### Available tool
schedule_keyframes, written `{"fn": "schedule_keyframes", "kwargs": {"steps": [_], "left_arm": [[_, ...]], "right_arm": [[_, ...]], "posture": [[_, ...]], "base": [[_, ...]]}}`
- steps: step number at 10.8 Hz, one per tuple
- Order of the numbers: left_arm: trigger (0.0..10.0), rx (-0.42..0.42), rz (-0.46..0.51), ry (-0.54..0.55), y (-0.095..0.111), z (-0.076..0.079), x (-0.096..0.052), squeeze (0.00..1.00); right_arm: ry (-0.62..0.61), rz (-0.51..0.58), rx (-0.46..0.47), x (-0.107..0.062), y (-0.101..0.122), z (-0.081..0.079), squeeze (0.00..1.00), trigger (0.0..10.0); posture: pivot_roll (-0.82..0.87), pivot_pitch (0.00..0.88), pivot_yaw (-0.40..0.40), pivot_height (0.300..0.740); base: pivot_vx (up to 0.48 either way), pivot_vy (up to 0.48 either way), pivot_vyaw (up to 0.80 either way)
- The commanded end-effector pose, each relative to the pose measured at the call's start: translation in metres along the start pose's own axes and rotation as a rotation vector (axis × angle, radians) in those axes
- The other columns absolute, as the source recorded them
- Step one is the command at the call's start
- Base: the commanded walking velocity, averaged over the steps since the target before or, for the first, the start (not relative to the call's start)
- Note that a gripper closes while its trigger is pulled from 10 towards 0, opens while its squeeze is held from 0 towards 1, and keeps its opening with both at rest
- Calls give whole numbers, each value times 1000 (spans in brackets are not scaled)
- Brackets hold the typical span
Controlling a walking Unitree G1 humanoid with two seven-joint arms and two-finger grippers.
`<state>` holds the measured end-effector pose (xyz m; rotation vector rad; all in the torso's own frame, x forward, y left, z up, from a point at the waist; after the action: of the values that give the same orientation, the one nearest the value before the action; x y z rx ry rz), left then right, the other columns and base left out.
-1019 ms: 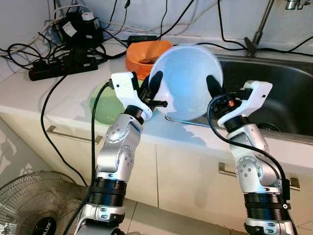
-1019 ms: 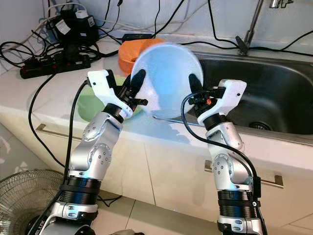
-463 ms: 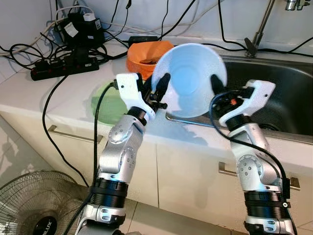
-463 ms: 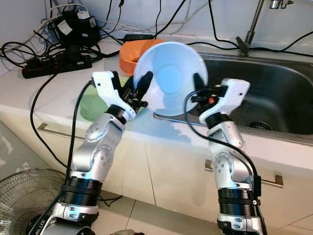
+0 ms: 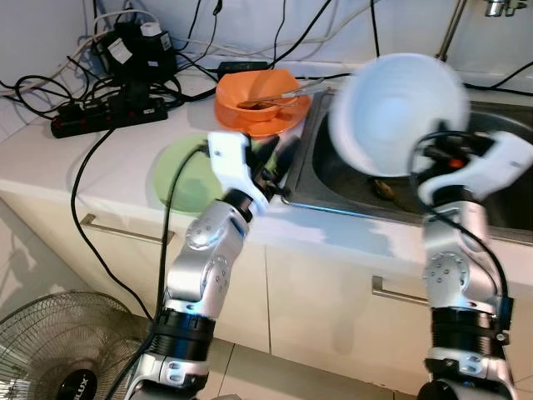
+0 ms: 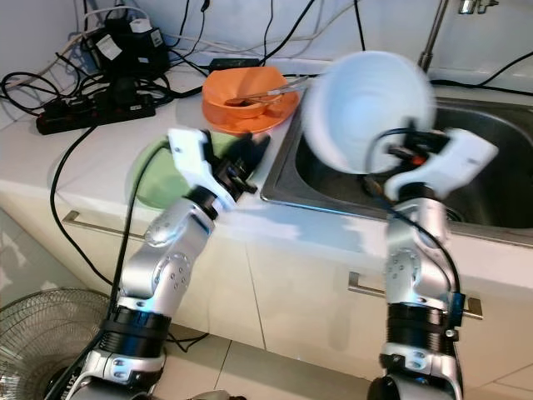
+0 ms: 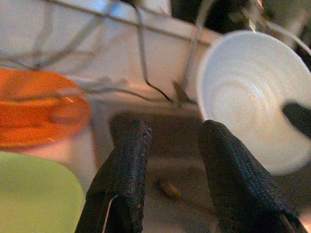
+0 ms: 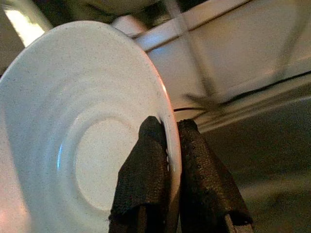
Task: Kitchen organization
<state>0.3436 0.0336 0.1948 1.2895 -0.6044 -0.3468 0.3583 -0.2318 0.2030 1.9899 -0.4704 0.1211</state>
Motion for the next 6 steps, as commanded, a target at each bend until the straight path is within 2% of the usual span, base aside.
{"fn": "schedule_keyframes", "kwargs": {"steps": [1, 3, 4, 6], "left_arm": [[10000, 18, -46, -53, -7, 8, -2, 0], [10000, 99, -222, -119, -36, 16, -8, 0], [10000, 125, -276, -135, -45, 17, -12, 0], [10000, 148, -326, -142, -52, 16, -16, 0]], "right_arm": [[-30, 82, -30, 8, 17, 0, 0, 0], [-24, 94, -109, 12, 17, -2, 0, 0], [-16, 82, -148, 14, 12, -3, 0, 10000], [8, 49, -249, 16, -4, -5, 0, 10000]], "posture": [[43, 0, 89, 740], [45, 0, 88, 740], [46, 0, 89, 740], [51, 0, 88, 740]], "base": [[0, 0, 0], [0, 0, 0], [0, 0, 0], [0, 0, 0]]}}
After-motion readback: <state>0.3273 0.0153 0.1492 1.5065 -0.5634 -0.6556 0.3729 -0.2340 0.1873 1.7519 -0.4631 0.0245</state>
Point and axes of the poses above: a point about 5 cm out from each wrist's last joint towards the gripper, its own x axis pointing out of the wrist towards the gripper, its own y axis along the axis of the wrist's last joint, z = x × y, the point moved 3 cm from there along x, pointing out of the wrist towards the gripper, and after that the axes turned 5 degrees about x, right-handed, at the moved point
